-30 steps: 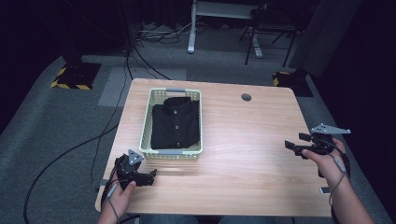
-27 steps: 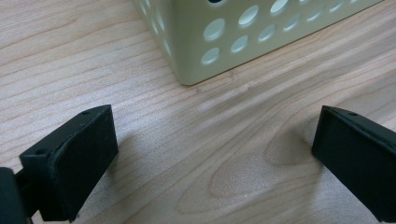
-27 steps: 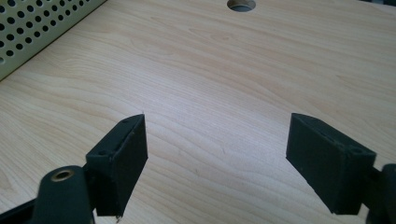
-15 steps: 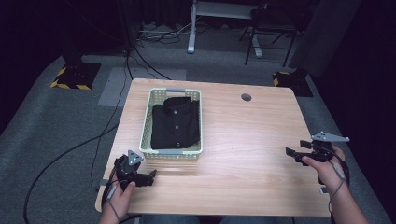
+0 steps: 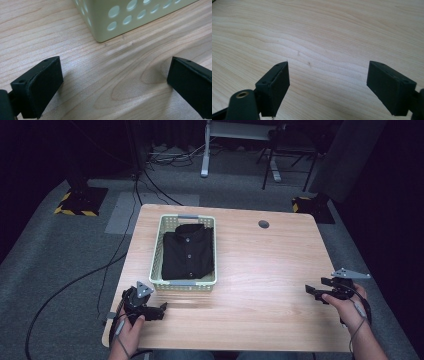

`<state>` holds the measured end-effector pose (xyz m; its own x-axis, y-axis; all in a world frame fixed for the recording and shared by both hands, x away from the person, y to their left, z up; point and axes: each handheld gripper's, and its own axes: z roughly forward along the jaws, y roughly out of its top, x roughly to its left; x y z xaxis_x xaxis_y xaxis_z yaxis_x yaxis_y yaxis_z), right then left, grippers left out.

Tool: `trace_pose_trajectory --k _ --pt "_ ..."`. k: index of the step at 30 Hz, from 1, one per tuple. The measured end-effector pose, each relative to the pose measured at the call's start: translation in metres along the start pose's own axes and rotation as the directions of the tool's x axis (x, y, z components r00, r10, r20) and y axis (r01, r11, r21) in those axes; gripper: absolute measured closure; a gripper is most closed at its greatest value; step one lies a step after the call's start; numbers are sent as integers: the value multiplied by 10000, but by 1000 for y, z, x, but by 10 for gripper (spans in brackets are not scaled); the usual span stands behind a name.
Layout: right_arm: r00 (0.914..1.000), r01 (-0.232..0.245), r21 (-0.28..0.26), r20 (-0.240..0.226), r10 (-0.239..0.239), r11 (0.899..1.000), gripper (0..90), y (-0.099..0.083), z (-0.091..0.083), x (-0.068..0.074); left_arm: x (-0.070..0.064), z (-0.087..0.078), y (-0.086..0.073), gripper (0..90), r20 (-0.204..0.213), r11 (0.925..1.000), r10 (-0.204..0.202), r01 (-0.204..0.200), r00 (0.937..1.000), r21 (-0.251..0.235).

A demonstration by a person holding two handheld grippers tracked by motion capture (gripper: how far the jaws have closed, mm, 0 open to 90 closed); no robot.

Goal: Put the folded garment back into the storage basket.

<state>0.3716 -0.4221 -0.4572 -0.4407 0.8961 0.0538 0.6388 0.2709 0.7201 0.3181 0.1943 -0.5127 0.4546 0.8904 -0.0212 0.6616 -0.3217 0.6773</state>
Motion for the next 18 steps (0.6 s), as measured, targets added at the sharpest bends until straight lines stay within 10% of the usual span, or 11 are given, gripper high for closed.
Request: trace_pose_trajectory --k 18 --pt "9996 -267 245 27 267 9993 173 -24 11 -2 0 0 0 3 5 10000 -29 29 10000 -2"
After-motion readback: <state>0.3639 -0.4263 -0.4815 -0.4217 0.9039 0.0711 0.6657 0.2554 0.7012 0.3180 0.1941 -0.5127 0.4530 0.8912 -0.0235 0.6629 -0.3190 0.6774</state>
